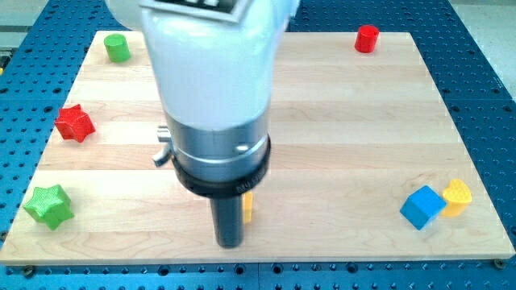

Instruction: Move the hexagon to the right

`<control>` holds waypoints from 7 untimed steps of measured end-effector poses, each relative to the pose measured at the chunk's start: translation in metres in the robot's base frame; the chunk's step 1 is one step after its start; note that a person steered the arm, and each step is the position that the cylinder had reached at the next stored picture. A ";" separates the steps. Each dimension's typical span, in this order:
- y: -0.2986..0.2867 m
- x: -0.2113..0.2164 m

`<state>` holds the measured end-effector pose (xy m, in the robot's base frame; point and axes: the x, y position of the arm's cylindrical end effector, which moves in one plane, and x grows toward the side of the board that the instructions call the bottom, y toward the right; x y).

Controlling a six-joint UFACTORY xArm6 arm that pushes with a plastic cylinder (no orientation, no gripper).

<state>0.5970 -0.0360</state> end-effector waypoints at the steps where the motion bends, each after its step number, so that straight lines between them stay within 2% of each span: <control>1: 0.014 -0.032; 2: -0.048 -0.034; 3: -0.050 -0.060; 4: 0.011 -0.072; 5: 0.036 -0.076; 6: 0.003 -0.077; 7: 0.022 -0.044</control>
<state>0.5529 -0.0138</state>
